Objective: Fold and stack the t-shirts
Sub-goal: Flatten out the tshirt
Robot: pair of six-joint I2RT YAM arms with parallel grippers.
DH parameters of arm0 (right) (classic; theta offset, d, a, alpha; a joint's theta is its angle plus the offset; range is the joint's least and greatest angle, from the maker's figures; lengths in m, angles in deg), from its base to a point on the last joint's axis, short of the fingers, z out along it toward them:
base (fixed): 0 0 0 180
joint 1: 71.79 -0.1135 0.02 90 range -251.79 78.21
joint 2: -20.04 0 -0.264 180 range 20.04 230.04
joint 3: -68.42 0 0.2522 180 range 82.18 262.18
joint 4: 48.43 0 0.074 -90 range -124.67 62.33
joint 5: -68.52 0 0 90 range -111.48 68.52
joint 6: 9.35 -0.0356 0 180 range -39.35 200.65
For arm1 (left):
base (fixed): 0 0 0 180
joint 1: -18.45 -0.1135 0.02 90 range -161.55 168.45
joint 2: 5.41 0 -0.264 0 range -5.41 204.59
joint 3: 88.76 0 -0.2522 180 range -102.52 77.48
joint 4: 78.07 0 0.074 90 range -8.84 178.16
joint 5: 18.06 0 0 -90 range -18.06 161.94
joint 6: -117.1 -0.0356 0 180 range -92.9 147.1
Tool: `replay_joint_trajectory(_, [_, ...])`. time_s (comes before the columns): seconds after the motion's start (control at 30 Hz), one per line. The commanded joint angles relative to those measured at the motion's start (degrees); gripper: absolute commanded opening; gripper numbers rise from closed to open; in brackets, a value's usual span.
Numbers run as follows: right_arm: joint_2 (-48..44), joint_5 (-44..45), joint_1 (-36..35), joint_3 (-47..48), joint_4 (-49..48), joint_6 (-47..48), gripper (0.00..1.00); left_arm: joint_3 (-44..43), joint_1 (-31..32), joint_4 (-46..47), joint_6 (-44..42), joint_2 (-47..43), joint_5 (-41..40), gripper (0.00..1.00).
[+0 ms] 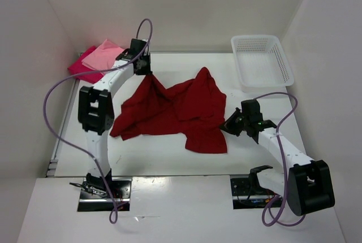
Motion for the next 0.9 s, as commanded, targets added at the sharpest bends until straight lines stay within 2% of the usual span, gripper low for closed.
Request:
replay_joint_trajectory(0.0, [-0.96, 1.08, 0.46, -0.14, 1.59, -0.55, 0.02, -14.00, -3.79, -5.55, -5.03, 11.34, 3.63, 0.03])
replay_joint_trajectory(0.03, [-0.96, 1.08, 0.46, -0.14, 1.60, -0.55, 0.02, -22.92, -4.33, -6.60, -4.33, 15.98, 4.50, 0.03])
replay_joint_trajectory(0.1, [-1.48, 0.47, 0.46, -0.84, 2.30, -0.55, 0.02, -29.66, -4.85, -8.11, -1.87, 18.91, 5.74, 0.06])
replay_joint_trajectory(0.23, [-2.01, 0.47, 0.46, -1.45, 3.44, -0.55, 0.02, -32.06, -4.25, -6.70, 0.94, 17.62, 7.23, 0.07])
replay_joint_trajectory(0.3, [-2.01, 0.47, 0.46, -1.45, 3.44, -0.55, 0.01, -29.80, -3.63, -5.91, 0.95, 15.07, 4.62, 0.10])
replay_joint_trajectory(0.33, [-1.31, 0.47, 0.46, -1.45, 2.83, -0.55, 0.01, -27.78, -3.63, -5.21, 0.43, 11.75, 3.82, 0.34])
replay_joint_trajectory(0.4, [-1.31, 0.47, 0.46, -1.45, 2.21, -0.55, 0.01, -21.29, -3.63, -3.11, 0.42, 7.34, 3.02, 0.65])
replay_joint_trajectory(0.43, [-1.31, 0.47, 0.46, -1.45, 1.69, -0.55, 0.01, -12.03, -4.24, -1.10, 1.38, 1.93, 3.02, 0.83])
replay_joint_trajectory(0.47, [-1.31, 0.47, 0.46, -1.45, 1.68, -0.55, 0.01, -6.46, -5.11, 0.05, 2.52, -1.17, 3.02, 0.90])
replay_joint_trajectory(0.5, [-1.31, 0.47, 0.46, -1.45, 1.68, -0.55, 0.01, -0.48, -5.12, 1.46, 5.05, -7.99, 4.76, 1.00])
replay_joint_trajectory(0.53, [-1.31, 0.47, 0.46, -1.45, 1.16, -0.55, 0.01, 5.49, -5.82, 4.17, 6.73, -11.63, 5.38, 1.00])
replay_joint_trajectory(0.57, [-1.31, 0.47, 0.46, -1.45, 1.16, -0.55, 0.01, 17.39, -5.83, 5.76, 8.40, -15.14, 5.91, 1.00])
replay_joint_trajectory(0.6, [-0.70, 0.47, 0.98, -0.76, 0.55, -0.55, 0.01, 22.81, -6.61, 7.00, 10.33, -21.88, 6.61, 1.00])
replay_joint_trajectory(0.67, [-0.69, 0.47, 0.98, -0.23, 0.54, 0.06, 0.01, 32.40, -8.62, 9.20, 16.66, -28.16, 10.03, 1.00])
replay_joint_trajectory(0.7, [-0.69, 0.47, 0.98, -0.22, 0.54, 0.07, 0.01, 40.97, -9.33, 9.90, 18.60, -34.19, 11.09, 0.95])
replay_joint_trajectory(0.73, [-0.69, 0.47, 0.98, -0.22, 0.54, 0.07, 0.01, 44.63, -9.34, 10.43, 22.62, -37.03, 11.71, 0.67])
replay_joint_trajectory(0.8, [-0.69, 0.47, 0.98, -0.22, -0.07, 0.07, 0.01, 50.26, -10.04, 8.60, 27.20, -44.14, 11.20, 0.45])
replay_joint_trajectory(0.87, [-0.69, 0.47, 0.98, -0.22, -0.07, 0.07, 0.02, 57.21, -10.04, 4.91, 34.76, -51.43, 6.81, 0.28])
